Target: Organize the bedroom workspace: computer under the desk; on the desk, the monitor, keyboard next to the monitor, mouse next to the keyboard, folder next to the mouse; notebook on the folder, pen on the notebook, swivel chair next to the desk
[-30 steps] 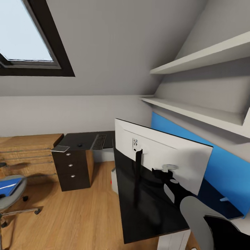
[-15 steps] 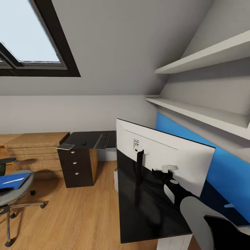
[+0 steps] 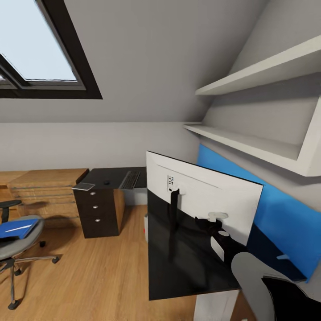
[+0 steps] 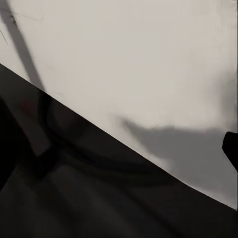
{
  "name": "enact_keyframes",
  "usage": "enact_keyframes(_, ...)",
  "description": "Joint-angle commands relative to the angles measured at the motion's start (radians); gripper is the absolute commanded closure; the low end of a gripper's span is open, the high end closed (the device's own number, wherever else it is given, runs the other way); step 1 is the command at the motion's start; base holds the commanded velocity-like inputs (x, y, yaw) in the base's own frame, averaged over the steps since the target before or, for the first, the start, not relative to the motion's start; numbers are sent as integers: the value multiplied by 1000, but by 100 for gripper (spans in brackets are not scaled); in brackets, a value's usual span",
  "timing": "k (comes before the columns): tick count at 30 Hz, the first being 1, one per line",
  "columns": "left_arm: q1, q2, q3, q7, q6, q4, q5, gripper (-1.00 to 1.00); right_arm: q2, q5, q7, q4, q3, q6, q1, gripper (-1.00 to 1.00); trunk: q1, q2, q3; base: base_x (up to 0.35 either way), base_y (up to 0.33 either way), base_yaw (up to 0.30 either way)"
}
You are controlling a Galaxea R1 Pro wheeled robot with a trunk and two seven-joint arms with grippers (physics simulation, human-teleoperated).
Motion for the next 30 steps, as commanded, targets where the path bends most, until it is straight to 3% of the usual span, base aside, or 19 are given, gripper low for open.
enact_keyframes(1, 0, 1, -8, 8, -2, -2, 10, -100, 1, 6, -1, 1, -6, -3, -1, -100, 0, -1, -1, -168, -274, 0)
enact_keyframes(12, 0, 2, -8, 8, -4, -2, 10, -100, -1, 6, -1, 1, -6, -3, -1, -100, 0, -1, -1, -32, -295, 0)
enact_keyframes(18, 1, 18, -8, 8, -4, -2, 18, -100, -2, 6, -1, 1, -6, -3, -1, -100, 0, -1, -1, 55, -112, 0)
enact_keyframes(20, 1, 25, -8, 8, -4, -2, 47, -100, -2, 6, -1, 1, -6, -3, -1, -100, 0, -1, -1, 9, -17, 0)
enact_keyframes(21, 1, 30, -8, 8, -4, -3, 80, -100, -2, 7, -1, 1, -6, -3, -1, -100, 0, -1, -1, 3, -7, 0)
enact_keyframes(22, 1, 44, -8, 8, -4, -4, 137, -100, -2, 6, -1, 1, -6, -3, -1, -100, 0, -1, -1, 1, -2, 0)
enact_keyframes(29, 1, 68, -8, 8, -4, -6, 229, -100, -2, 7, -1, 1, -6, -3, -1, -100, 0, -1, -1, 0, 0, 0)
enact_keyframes(30, 1, 71, -8, 8, -4, -6, 257, -100, -2, 7, -1, 1, -6, -3, -1, -100, 0, -1, -1, 0, 0, 0)
